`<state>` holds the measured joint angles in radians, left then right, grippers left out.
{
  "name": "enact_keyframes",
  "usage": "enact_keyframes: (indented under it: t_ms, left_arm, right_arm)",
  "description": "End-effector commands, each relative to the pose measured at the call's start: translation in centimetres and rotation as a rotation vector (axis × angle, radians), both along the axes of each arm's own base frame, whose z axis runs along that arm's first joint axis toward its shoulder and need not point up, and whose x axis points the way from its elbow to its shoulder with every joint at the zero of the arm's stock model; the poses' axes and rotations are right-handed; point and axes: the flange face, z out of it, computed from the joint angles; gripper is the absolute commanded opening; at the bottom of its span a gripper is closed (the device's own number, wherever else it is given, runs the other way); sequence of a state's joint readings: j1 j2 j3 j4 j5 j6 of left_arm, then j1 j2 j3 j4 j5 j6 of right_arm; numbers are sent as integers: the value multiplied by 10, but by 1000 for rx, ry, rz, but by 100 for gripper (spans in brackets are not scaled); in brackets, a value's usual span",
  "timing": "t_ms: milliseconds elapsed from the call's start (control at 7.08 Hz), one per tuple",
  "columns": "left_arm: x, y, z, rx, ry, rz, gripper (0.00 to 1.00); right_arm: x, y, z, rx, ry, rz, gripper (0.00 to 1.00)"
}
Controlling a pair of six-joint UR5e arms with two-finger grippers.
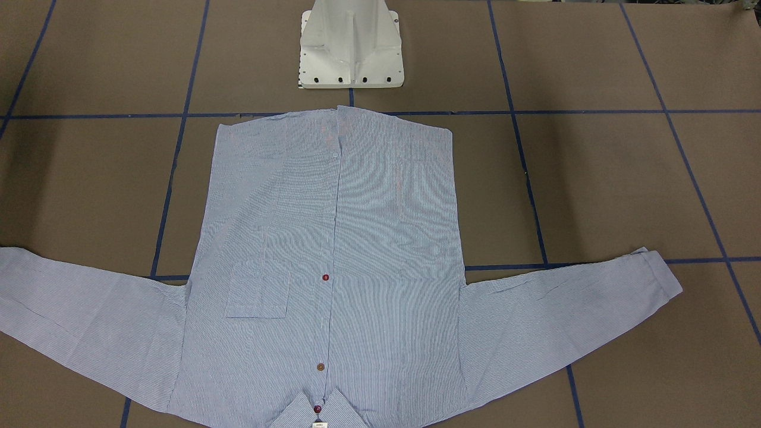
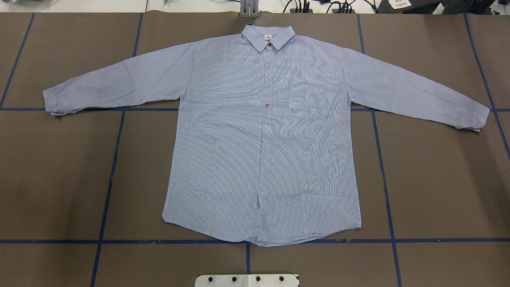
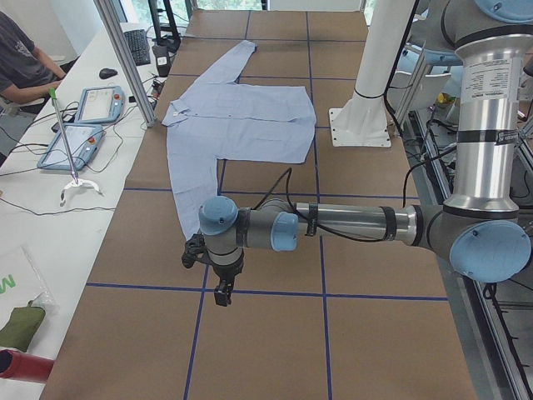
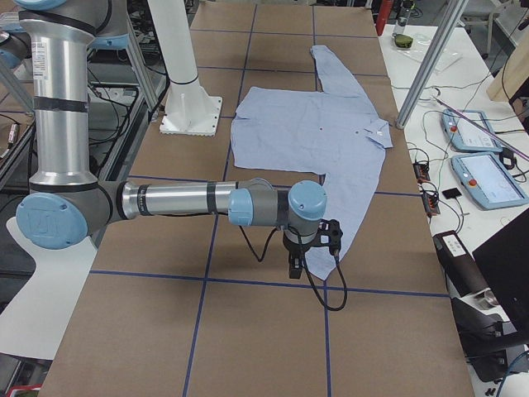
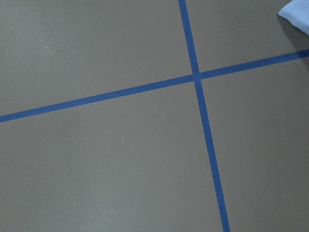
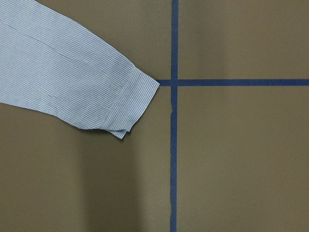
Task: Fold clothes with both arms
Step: 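Lower the right gripper onto the cuff of the sleeve nearest it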
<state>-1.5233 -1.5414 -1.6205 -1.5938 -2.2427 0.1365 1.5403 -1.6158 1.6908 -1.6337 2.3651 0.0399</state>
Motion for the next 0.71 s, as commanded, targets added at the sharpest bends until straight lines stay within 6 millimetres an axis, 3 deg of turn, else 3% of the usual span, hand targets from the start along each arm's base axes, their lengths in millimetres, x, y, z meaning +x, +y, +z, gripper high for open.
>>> enact_keyframes:
  t_ms: [0, 424, 565]
  left_arm:
    - [0, 0, -1, 1, 0, 0, 100]
    - [1, -4, -6, 15, 0, -4, 100]
    - [-1, -11, -17, 40, 1, -8, 100]
  right_arm:
    - [1, -1, -2, 5, 1, 1, 100]
    - [0, -2, -2, 2, -11, 3, 100]
    - [-2, -3, 8, -18, -4, 7, 100]
